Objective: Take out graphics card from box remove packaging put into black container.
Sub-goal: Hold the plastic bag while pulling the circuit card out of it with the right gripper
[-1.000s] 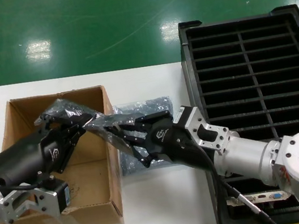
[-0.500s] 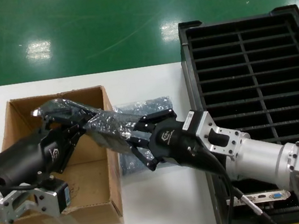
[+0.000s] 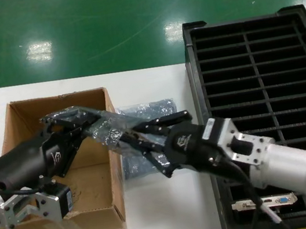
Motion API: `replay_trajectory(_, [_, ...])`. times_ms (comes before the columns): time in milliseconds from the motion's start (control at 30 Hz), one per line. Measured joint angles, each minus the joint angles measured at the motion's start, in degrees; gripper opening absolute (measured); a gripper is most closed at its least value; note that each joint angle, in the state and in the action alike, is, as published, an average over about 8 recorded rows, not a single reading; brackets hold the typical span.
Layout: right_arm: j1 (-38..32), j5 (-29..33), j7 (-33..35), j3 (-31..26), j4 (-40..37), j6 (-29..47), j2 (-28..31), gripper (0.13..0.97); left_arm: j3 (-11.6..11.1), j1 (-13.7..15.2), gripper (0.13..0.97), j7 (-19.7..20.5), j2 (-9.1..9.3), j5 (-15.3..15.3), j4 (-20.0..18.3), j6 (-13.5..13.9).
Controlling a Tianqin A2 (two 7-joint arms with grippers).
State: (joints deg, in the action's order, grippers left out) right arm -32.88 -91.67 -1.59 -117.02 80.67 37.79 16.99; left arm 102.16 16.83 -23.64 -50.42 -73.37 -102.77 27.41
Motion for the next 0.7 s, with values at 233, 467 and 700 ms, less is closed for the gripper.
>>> replay_trajectory(233, [2.75, -0.37, -0.43, 2.26, 5.30, -0.82, 4.27, 0.189, -0.01, 0.00, 0.139, 0.00, 0.00, 0.00, 0.00, 0.00])
replay_trajectory(467, [6.26, -2.54, -0.43, 5.29, 11.33, -0.83, 8.86, 0.189, -0.01, 0.00, 0.139, 0.00, 0.00, 0.00, 0.00, 0.00])
replay_trajectory(700, [9.95, -6.30, -0.88, 8.82, 17.95, 1.08, 14.62, 0.189, 0.00, 0.00, 0.139, 0.00, 0.00, 0.00, 0.00, 0.00])
